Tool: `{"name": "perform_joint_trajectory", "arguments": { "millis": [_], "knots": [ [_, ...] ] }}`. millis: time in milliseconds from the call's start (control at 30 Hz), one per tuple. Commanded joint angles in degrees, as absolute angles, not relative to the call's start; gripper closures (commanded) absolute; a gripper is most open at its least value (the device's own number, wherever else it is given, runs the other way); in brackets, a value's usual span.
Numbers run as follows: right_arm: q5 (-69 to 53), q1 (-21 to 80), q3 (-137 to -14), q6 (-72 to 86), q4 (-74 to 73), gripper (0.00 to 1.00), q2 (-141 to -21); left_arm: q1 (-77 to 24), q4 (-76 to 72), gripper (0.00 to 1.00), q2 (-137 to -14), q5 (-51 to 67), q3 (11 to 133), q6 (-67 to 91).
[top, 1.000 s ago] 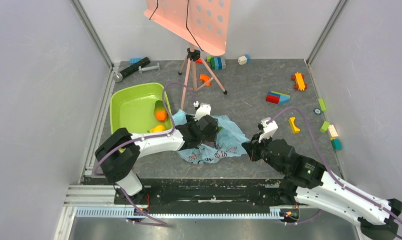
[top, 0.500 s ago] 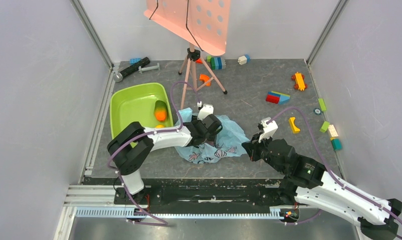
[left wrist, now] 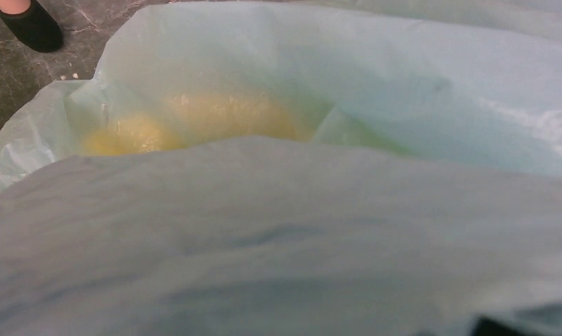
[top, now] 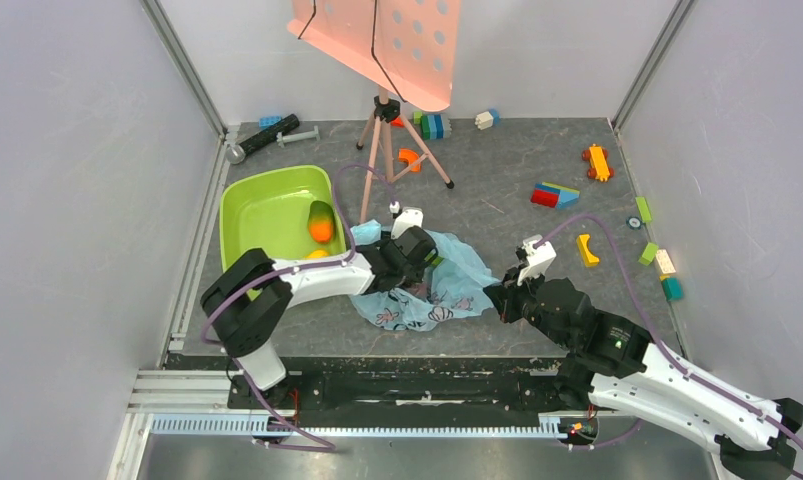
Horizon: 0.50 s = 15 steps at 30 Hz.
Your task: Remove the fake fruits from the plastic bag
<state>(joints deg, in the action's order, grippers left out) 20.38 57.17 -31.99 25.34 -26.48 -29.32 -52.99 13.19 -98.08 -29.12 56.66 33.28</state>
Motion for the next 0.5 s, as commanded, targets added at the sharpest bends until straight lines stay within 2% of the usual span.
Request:
{"name": "perform_joint_trajectory", "arguments": {
  "millis": [0, 300, 467],
  "knots": [
    [21.08, 57.22, -32.17, 25.58, -25.71, 1.00, -29.11, -53.08, 12.38, 0.35, -91.31, -22.66, 55.38, 30.59],
    [20.90, 57.22, -31.99, 25.68, -25.14, 1.00, -29.33, -53.17, 15.92, 0.34, -82.86, -8.46, 55.36, 27.31],
    [20.57, 57.22, -31.99, 25.84, -25.01, 1.00, -29.29, -53.17, 17.81, 0.34, -79.48, -4.62, 54.78, 27.07]
  ]
}}
